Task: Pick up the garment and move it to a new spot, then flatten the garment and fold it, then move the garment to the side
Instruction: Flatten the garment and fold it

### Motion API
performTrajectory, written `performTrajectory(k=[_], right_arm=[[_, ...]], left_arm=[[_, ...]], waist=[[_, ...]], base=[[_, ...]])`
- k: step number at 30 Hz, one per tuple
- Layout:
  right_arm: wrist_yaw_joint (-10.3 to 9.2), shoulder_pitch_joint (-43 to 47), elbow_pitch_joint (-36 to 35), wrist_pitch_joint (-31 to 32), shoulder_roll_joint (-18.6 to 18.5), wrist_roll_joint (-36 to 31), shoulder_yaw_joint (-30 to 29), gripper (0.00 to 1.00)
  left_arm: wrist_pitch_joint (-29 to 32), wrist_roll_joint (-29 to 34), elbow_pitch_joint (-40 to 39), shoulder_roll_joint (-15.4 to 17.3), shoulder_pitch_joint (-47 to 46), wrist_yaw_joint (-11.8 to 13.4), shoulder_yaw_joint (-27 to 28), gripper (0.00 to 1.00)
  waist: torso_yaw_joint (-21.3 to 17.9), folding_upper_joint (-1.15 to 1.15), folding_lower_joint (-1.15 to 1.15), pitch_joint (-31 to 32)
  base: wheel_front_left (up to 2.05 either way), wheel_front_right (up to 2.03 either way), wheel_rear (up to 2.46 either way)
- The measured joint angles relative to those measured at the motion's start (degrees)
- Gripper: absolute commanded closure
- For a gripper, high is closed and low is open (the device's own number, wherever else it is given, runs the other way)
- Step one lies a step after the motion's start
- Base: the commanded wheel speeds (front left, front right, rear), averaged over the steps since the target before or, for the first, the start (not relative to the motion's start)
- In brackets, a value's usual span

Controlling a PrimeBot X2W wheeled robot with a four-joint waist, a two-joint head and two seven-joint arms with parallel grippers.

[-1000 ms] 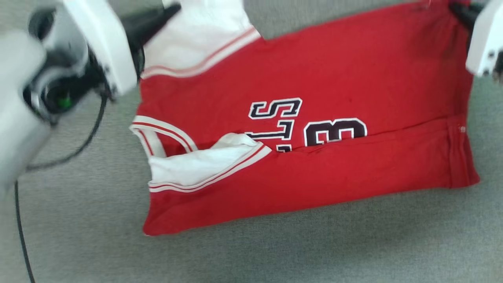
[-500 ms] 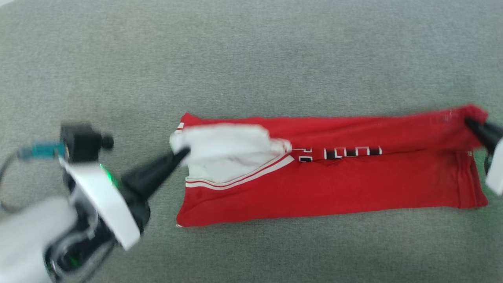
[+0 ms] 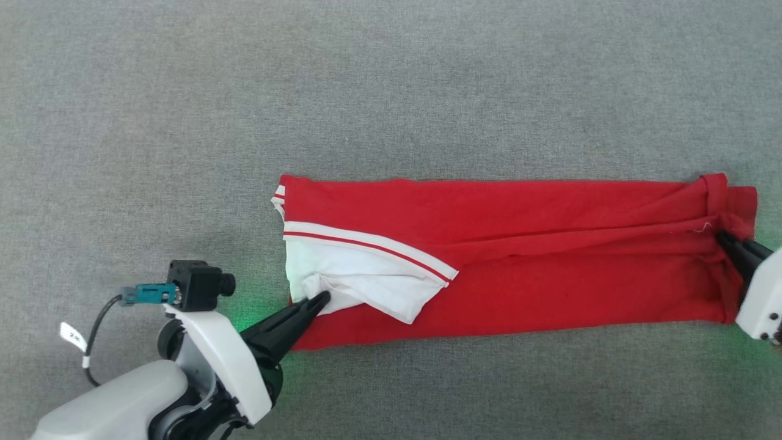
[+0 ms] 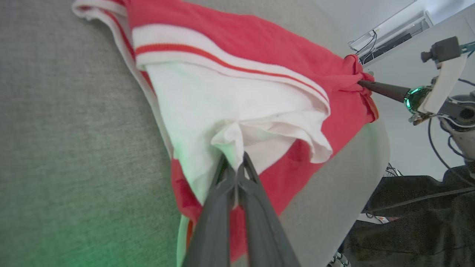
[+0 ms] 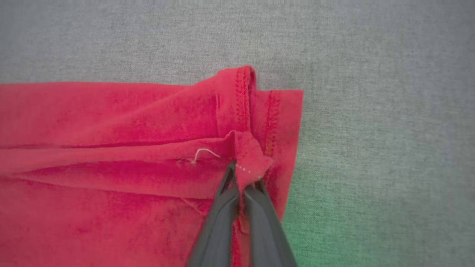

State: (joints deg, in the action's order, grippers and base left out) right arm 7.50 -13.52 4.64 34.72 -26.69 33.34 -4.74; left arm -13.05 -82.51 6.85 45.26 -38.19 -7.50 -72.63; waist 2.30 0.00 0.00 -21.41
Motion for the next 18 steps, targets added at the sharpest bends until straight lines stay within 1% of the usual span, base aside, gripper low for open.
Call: performTrajectory(k=[1, 2, 3, 4, 5, 7, 12, 14, 16, 18], right_arm=[[0.0, -0.44, 0.46, -0.04, 0.23, -0.18, 0.35, 1.0], [0.0, -0.71, 0.81, -0.07, 0.38, -0.27, 0.62, 0.98], [0.0, -0.89, 1.01, -0.21, 0.48, -0.4, 0.8, 0.67], [0.0, -0.97, 1.13, -0.22, 0.47, -0.4, 0.87, 0.31], [0.0, -1.01, 1.14, -0.21, 0.4, -0.35, 0.87, 0.0], [0.0, -1.0, 0.96, -0.26, 0.04, -0.07, 0.57, 0.0], [-0.01, 0.37, -0.04, 1.01, -0.96, 1.16, -2.01, 0.0], [-0.01, 0.99, 0.19, 1.69, -1.14, 1.45, -3.09, 0.0], [-0.01, 1.29, 1.34, 2.77, -0.56, 2.71, -4.13, 0.0], [-0.01, 1.26, 2.65, 3.44, 0.32, 3.61, -4.74, 0.0]], left_arm=[[0.0, -0.1, 0.75, -0.54, -0.02, 0.0, -0.03, 1.0], [-0.01, -0.12, 1.45, -1.02, -0.06, 0.0, -0.08, 0.87], [-0.07, -0.14, 2.08, -1.41, -0.07, 0.01, -0.09, 0.66], [-0.14, -0.13, 2.53, -1.7, -0.12, 0.0, -0.1, 0.55], [-0.37, -0.13, 2.76, -1.93, -0.14, 0.0, -0.05, 0.27], [-0.98, -0.14, 2.97, -2.31, -0.07, 0.0, 0.51, 0.0], [-1.86, 0.35, 2.38, -2.97, 2.42, 0.0, 4.28, 0.0], [-1.88, 0.75, 2.42, -4.04, 4.59, 0.0, 8.54, 0.0], [-1.92, 1.96, 3.46, -5.32, 7.17, 0.0, 12.33, 0.0], [-1.92, 4.09, 6.03, -7.48, 10.44, 0.0, 16.39, 0.0]], waist=[[-0.05, 0.0, 0.0, -0.03], [-0.09, 0.0, 0.0, -0.05], [-0.12, 0.0, 0.0, -0.05], [-0.15, 0.0, 0.0, -0.01], [-0.18, 0.0, 0.0, 0.06], [-0.11, 0.0, 0.0, 0.33], [0.81, 0.0, 0.0, 1.47], [1.52, 0.0, 0.0, 1.89], [2.36, 0.0, 0.0, 2.28], [3.25, 0.0, 0.0, 2.69]], base=[[0.0, 0.0, 0.0], [0.0, 0.0, 0.0], [0.0, 0.0, 0.0], [0.0, 0.0, 0.0], [0.0, 0.0, 0.0], [0.0, 0.0, 0.0], [0.0, 0.0, 0.0], [0.0, 0.0, 0.0], [0.0, 0.0, 0.0], [0.0, 0.0, 0.0]])
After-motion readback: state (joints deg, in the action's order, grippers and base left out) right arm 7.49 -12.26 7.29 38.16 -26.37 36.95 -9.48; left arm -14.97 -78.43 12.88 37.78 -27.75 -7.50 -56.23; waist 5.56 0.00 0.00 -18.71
